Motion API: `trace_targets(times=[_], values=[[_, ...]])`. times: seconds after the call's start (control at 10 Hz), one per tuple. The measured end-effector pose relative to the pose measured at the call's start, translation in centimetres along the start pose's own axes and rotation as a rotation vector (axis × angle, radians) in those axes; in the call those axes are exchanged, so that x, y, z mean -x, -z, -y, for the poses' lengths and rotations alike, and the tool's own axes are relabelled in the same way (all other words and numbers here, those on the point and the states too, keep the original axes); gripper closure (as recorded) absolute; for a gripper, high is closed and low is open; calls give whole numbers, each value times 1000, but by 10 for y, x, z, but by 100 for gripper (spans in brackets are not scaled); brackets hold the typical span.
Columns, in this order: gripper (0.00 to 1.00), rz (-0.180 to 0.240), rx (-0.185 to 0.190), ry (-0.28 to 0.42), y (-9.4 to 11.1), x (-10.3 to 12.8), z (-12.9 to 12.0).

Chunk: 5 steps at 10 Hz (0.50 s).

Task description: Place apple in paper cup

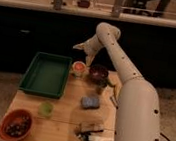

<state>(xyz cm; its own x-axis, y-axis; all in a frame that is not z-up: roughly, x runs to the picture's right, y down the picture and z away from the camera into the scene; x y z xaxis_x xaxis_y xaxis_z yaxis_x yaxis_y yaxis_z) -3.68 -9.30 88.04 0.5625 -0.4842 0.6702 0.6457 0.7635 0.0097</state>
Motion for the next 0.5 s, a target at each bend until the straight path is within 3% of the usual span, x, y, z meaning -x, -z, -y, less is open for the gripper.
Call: trace_targets(times=[0.5], values=[[20, -7, -30, 31, 4, 4, 1]])
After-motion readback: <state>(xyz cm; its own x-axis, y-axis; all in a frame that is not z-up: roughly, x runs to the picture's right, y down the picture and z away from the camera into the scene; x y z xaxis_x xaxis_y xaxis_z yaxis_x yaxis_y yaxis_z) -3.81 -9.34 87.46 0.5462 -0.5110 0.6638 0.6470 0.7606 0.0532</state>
